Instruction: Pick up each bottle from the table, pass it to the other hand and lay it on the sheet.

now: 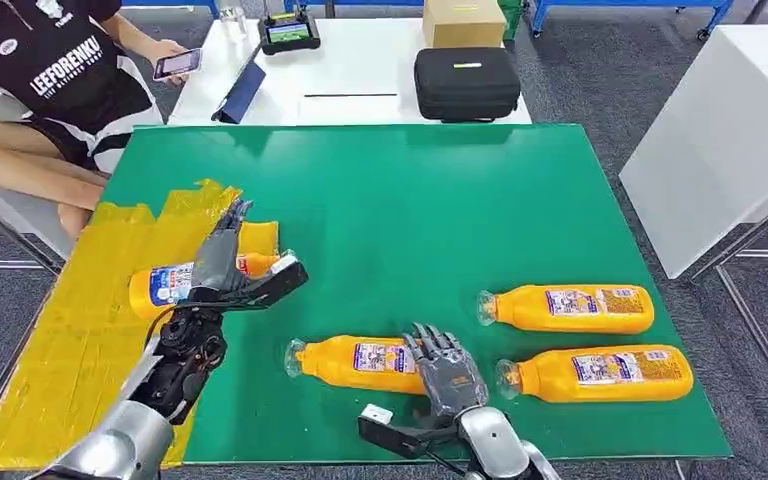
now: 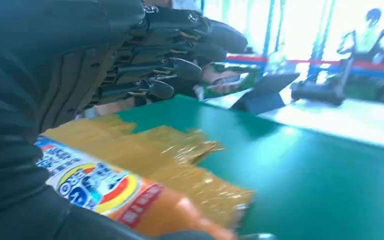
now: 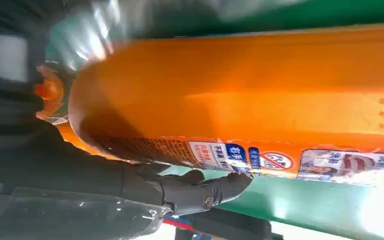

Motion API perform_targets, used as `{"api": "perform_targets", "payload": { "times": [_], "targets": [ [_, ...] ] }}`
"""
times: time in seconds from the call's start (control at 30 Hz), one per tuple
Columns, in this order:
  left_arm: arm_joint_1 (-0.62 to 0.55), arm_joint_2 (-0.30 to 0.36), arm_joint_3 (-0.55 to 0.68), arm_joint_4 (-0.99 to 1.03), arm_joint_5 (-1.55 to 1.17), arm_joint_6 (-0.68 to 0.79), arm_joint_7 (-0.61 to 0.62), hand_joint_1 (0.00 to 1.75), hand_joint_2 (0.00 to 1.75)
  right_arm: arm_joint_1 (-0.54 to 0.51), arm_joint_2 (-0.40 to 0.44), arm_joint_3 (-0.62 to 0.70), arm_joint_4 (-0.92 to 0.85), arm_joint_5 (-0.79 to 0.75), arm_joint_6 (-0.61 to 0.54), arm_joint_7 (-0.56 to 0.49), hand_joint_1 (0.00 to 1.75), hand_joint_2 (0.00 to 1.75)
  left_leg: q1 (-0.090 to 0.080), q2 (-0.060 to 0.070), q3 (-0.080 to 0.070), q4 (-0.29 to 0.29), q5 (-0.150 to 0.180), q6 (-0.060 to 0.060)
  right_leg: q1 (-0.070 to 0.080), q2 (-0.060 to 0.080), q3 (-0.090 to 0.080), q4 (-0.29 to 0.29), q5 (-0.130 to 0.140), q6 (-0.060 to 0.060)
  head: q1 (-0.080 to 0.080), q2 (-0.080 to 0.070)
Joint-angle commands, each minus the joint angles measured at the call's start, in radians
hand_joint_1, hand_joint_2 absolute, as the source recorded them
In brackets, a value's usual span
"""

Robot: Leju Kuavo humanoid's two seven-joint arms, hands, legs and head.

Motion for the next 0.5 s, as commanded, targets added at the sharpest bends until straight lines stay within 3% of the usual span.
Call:
{"api": "perform_targets", "payload": {
  "times": [0.03,0.37,0.4,0.43,0.47,0.5],
  "targets": [
    [0.071,-0.029,-0.049,-0.22,0.079,-0.027,-0.043,0.0,1.75,-0.021,0.021,0.017,0.223,0.02,0.011,0.027,0.0,1.75,0.003,0.0,0.003,0.001,-0.001,-0.005,0.003,-0.003,0.005,-0.002,-0.001,0.0,0.0,0.0],
    [0.174,-0.025,-0.113,-0.481,0.307,-0.094,-0.137,0.0,1.75,-0.092,0.07,-0.049,0.5,-0.013,0.009,0.043,0.0,1.75,0.004,0.005,0.01,-0.001,-0.003,-0.004,0.005,0.002,0.011,-0.004,0.004,-0.004,0.0,0.0],
    [0.183,-0.023,-0.121,-0.507,0.342,-0.095,-0.147,0.0,1.75,-0.103,0.075,-0.059,0.537,-0.011,-0.001,0.048,0.66,1.75,0.005,0.007,0.009,-0.001,-0.004,-0.006,0.006,0.004,0.01,-0.006,0.005,-0.004,0.0,0.0],
    [0.196,-0.019,-0.126,-0.538,0.367,-0.097,-0.154,0.0,1.75,-0.112,0.077,-0.066,0.565,-0.01,-0.013,0.049,1.59,1.75,0.005,0.011,0.013,-0.001,-0.005,-0.005,0.006,0.009,0.013,-0.005,0.004,-0.006,0.0,0.0],
    [0.203,-0.016,-0.128,-0.553,0.374,-0.097,-0.156,0.0,1.75,-0.115,0.078,-0.068,0.574,-0.012,-0.017,0.047,1.71,1.75,0.006,0.011,0.011,-0.001,-0.004,-0.004,0.007,0.008,0.011,-0.007,0.006,-0.006,0.0,0.0],
    [0.215,-0.011,-0.132,-0.582,0.386,-0.1,-0.16,0.0,1.75,-0.12,0.081,-0.073,0.586,-0.016,-0.024,0.044,1.73,1.75,0.006,0.014,0.013,0.0,-0.006,-0.004,0.008,0.012,0.012,-0.006,0.006,-0.007,0.0,0.0]
  ]
}}
